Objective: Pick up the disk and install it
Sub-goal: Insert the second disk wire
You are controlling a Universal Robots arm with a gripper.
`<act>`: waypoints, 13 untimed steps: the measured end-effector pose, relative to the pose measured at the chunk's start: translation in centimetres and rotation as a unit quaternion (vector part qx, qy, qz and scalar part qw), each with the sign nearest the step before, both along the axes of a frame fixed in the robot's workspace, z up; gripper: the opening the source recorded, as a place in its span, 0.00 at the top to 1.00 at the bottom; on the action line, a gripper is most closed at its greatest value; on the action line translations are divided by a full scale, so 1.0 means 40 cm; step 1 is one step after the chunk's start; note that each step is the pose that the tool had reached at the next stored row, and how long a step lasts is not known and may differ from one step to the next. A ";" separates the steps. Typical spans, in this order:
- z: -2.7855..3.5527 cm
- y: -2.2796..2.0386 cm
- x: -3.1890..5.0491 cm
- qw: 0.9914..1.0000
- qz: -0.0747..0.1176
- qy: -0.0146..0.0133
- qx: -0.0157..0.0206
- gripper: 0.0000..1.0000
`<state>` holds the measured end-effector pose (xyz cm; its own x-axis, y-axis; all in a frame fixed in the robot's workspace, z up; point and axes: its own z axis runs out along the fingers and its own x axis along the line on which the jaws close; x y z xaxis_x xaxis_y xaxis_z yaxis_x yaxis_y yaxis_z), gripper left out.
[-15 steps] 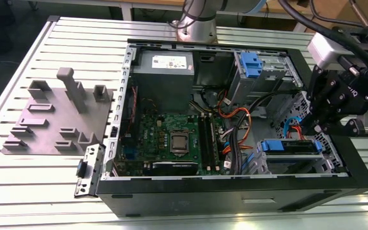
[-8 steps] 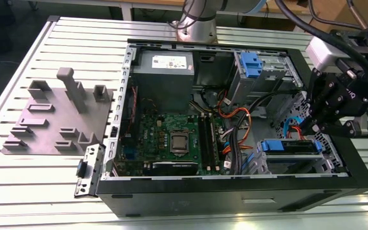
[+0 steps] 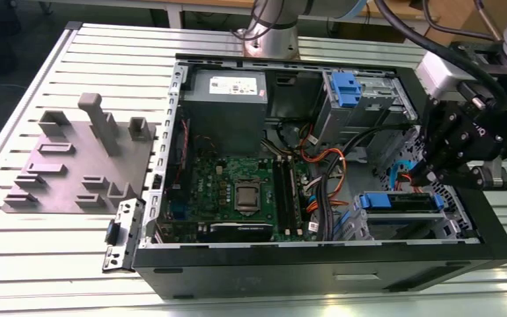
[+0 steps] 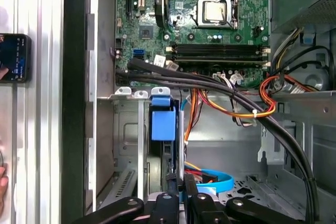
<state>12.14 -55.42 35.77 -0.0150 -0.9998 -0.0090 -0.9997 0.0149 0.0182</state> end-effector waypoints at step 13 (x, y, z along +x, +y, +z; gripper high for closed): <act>-0.026 -0.004 -0.052 0.999 -0.002 -0.043 0.002 0.84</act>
